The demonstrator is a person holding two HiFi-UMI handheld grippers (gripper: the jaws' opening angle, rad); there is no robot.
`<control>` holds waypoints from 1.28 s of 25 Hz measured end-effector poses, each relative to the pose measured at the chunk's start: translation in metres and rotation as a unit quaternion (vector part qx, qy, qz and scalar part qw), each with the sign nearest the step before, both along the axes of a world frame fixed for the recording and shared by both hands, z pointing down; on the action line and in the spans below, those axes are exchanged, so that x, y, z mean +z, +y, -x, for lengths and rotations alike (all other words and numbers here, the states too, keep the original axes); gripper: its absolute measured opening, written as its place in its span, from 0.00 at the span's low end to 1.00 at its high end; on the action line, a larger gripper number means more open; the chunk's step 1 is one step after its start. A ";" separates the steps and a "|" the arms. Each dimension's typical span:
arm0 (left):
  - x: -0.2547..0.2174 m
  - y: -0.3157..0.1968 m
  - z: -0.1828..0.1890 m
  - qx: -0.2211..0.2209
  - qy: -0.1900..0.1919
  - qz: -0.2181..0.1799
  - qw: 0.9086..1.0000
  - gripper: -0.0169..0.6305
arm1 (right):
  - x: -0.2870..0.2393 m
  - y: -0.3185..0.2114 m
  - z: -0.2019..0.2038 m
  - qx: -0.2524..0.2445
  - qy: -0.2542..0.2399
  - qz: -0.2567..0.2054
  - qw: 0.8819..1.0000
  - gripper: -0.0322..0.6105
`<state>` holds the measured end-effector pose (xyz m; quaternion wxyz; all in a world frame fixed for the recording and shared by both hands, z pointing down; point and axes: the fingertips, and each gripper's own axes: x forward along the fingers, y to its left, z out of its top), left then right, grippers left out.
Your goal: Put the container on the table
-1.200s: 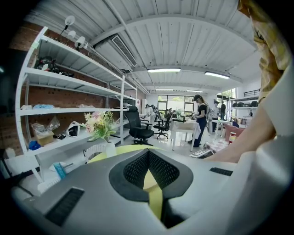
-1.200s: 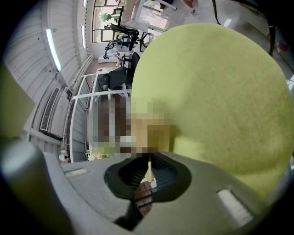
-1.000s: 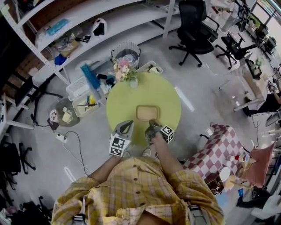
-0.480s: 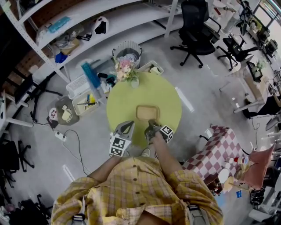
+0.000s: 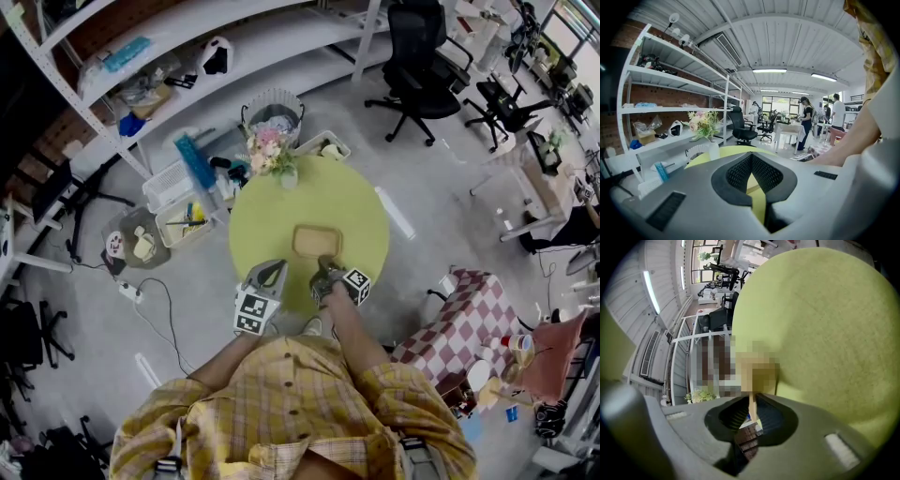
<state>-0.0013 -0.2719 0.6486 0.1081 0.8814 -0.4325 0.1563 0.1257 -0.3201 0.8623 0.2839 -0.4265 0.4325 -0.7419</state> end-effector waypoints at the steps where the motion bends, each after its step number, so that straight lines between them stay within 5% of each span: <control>1: 0.000 0.000 0.000 0.001 0.001 0.000 1.000 0.03 | 0.000 0.000 0.001 0.001 -0.004 0.001 1.000 0.16; 9: 0.001 0.004 -0.005 0.004 0.004 0.001 1.000 0.03 | 0.000 0.013 -0.003 -0.016 0.011 0.007 1.000 0.34; 17: -0.002 0.008 -0.004 0.005 0.004 -0.003 1.000 0.03 | -0.007 0.027 -0.005 -0.025 0.017 -0.009 1.000 0.34; 23: -0.003 0.013 -0.006 0.010 0.007 -0.003 1.000 0.03 | -0.025 0.034 -0.001 -0.060 0.032 -0.047 0.997 0.32; 26: -0.004 0.014 -0.007 0.011 0.009 -0.008 1.000 0.03 | -0.041 0.036 0.003 -0.081 0.032 -0.080 0.993 0.18; 32: -0.004 0.016 -0.004 0.014 0.014 -0.012 1.000 0.03 | -0.061 0.036 -0.001 -0.084 0.053 -0.114 0.988 0.12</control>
